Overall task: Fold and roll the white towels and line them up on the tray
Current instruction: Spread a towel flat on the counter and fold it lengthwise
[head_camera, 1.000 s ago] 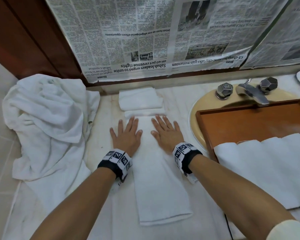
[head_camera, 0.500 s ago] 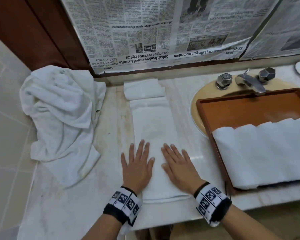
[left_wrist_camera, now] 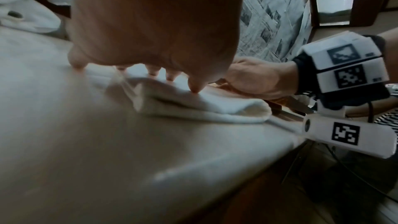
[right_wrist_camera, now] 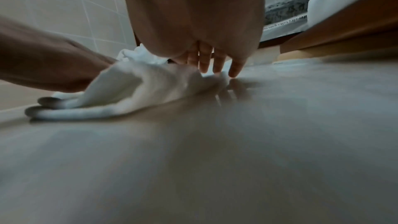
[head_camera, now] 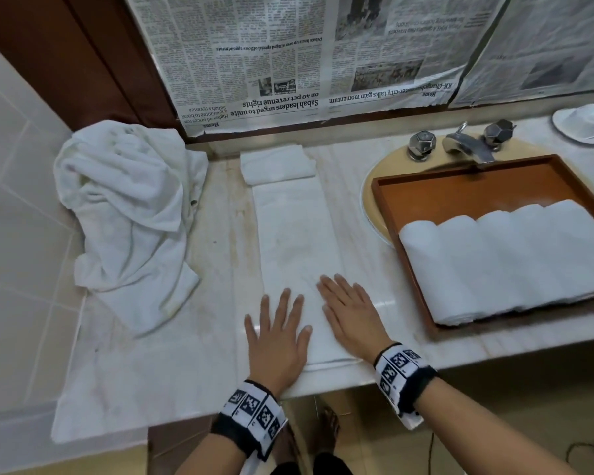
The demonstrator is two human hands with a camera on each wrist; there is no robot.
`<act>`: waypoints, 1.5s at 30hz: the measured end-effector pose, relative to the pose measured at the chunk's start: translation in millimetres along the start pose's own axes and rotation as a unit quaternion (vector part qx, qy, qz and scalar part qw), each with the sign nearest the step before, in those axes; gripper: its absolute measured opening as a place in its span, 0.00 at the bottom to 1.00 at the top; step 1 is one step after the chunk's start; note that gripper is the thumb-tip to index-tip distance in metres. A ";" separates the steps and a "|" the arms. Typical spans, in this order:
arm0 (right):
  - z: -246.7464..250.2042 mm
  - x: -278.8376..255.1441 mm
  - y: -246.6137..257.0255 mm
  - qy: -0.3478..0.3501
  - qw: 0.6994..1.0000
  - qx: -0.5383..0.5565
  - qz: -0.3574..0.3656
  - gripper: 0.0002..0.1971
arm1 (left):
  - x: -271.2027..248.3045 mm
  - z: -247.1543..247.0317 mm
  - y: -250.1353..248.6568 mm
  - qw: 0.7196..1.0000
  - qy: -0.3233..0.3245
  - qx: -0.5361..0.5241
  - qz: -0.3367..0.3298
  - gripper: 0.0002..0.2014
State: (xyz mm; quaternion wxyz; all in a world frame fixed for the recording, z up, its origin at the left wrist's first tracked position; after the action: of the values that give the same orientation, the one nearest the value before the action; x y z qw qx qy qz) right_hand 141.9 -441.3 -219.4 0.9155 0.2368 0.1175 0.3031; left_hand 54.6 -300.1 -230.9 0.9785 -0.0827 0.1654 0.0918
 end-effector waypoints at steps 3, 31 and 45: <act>-7.0 -22.2 -13.5 0.058 0.997 -0.044 -0.033 0.28 | -11.7 -6.6 20.3 0.999 -0.009 0.005 0.032 0.31; -33.0 -34.0 12.6 0.034 0.998 -0.055 -0.021 0.31 | -15.1 -15.8 3.4 0.999 -0.050 0.011 0.000 0.29; -1.5 -102.8 20.1 -0.047 0.993 -0.010 0.112 0.20 | -44.0 9.6 11.4 0.989 -0.054 -0.028 -0.137 0.35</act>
State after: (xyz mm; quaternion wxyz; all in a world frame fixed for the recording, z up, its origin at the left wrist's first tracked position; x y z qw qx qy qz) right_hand 50.3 -489.4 -203.1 0.8827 0.2533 0.0435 0.3935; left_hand 14.3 -294.0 -208.5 0.9866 -0.1272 0.0964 -0.0340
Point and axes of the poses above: each hand's wrist, its own x-axis towards the middle knuckle, its own z-axis out of the back of the hand, y = z × x, the point moved 6 cm from there along x, towards the middle knuckle, and after that the axes turned 9 degrees about x, right-handed, at the moved point
